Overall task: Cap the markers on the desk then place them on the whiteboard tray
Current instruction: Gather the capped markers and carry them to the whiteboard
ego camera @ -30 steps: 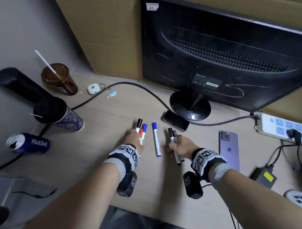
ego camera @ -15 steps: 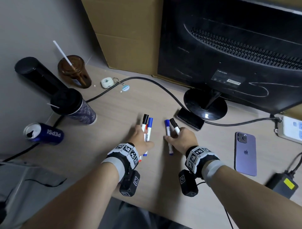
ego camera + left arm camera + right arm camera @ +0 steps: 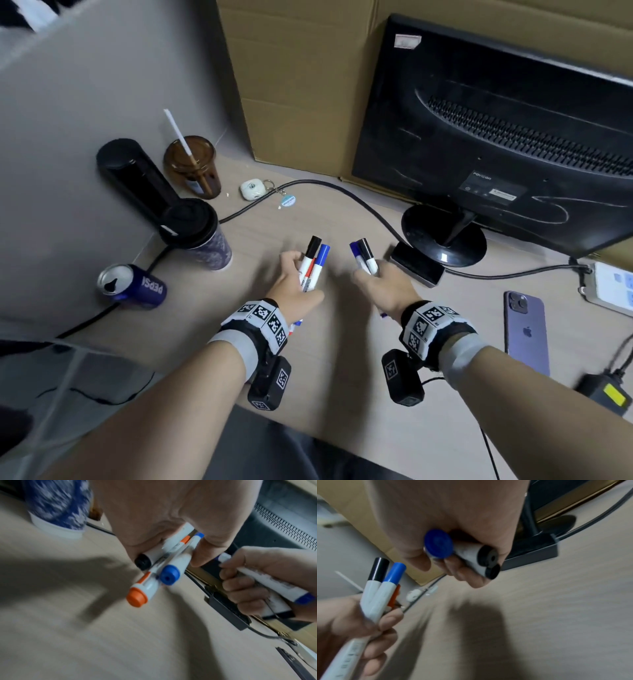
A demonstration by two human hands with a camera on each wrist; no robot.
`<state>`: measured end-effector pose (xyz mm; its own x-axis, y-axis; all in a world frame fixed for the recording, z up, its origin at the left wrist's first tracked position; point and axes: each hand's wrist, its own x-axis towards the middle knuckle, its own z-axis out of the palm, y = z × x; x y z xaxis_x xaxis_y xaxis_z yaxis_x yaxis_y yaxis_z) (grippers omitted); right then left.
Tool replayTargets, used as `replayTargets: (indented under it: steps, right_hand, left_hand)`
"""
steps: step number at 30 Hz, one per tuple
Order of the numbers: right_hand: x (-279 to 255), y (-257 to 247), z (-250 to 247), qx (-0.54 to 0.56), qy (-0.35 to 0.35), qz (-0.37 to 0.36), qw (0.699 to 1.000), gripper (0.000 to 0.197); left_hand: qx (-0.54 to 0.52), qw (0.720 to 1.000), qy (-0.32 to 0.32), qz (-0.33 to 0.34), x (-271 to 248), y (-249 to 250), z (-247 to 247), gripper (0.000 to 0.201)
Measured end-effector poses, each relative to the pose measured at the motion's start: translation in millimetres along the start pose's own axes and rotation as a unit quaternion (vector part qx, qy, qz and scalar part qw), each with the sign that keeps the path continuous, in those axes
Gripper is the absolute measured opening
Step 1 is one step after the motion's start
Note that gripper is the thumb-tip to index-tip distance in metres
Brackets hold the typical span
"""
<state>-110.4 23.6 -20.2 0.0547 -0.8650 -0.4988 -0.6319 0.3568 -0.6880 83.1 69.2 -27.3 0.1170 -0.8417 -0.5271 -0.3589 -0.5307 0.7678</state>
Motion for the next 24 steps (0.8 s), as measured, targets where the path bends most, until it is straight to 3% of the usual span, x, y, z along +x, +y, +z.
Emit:
replayTargets:
  steps: [3, 10, 13, 16, 21, 24]
  right_hand:
    - [-5.2, -20.1, 18.3, 0.034, -0.026, -0.072, 0.996, 0.022]
    - [-50.3, -63.2, 90.6, 0.133, -0.185, -0.199, 0.953, 0.032]
    - [-76.8, -77.8, 125.7, 0.109, -0.255, -0.257, 0.926, 0.028]
    - [-102.1, -89.4, 163.2, 0.099, -0.308, -0.285, 0.902, 0.027]
    - [-137.3, -117.0, 237.7, 0.023, -0.354, -0.36, 0.863, 0.041]
    - [-152.2, -129.4, 292.3, 0.008, -0.351, -0.423, 0.836, 0.045]
  left_hand:
    - [0.001, 0.999, 0.026, 0.031, -7.4, -9.8, -14.1, 0.035]
    - [-0.067, 0.982, 0.149, 0.091, -75.4, -75.7, -49.9, 0.008]
    - [-0.069, 0.968, 0.213, 0.11, -112.0, -107.5, -64.8, 0.014]
    - [-0.138, 0.945, 0.276, 0.111, -143.5, -141.3, -78.3, 0.009]
    - [-0.151, 0.902, 0.387, 0.115, -193.3, -199.8, -120.1, 0.026]
    - [-0.143, 0.875, 0.445, 0.127, -218.5, -242.0, -149.2, 0.025]
